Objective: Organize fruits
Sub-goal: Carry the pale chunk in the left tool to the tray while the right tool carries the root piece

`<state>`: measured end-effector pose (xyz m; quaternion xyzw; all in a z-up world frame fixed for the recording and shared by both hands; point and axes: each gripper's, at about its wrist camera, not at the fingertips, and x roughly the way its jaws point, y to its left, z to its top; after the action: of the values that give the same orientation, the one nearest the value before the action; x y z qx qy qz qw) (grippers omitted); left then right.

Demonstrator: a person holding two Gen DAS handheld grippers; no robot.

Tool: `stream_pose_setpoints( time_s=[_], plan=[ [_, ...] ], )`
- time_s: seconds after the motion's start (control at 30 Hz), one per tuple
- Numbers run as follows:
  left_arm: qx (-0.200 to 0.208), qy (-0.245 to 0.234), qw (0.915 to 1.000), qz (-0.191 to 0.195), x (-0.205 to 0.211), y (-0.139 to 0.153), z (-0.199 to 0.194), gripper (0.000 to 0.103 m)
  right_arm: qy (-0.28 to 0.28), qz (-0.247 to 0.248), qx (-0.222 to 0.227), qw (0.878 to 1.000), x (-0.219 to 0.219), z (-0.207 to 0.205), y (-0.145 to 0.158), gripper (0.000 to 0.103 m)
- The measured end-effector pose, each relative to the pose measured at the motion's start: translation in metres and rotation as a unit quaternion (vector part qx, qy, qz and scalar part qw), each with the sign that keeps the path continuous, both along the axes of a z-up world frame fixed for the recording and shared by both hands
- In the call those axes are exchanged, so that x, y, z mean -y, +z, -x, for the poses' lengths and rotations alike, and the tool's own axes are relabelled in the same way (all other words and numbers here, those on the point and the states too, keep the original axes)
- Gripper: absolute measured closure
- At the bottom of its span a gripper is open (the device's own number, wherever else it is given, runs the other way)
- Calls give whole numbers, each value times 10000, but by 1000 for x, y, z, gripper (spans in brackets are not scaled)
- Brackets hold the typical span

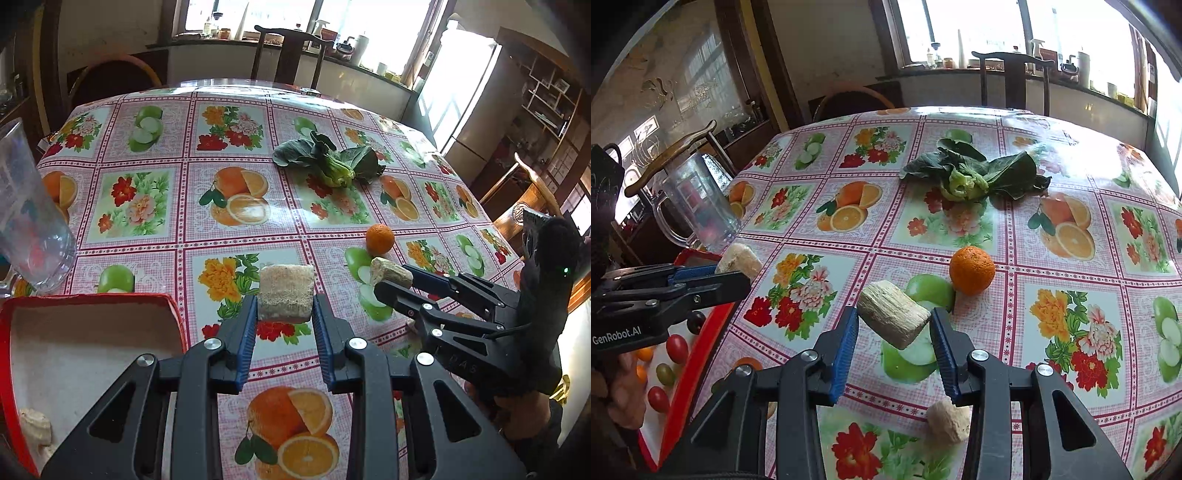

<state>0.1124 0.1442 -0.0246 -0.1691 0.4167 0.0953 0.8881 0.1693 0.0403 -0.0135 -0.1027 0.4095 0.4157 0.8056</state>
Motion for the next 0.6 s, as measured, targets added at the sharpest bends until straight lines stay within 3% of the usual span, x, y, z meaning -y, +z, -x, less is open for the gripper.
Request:
stream_pose_setpoints(
  time_s=[0.6],
  plan=[
    [189,508,9985,-41,-15,12,105,76,548,-211,109,9982,-17,82,31,62]
  ],
)
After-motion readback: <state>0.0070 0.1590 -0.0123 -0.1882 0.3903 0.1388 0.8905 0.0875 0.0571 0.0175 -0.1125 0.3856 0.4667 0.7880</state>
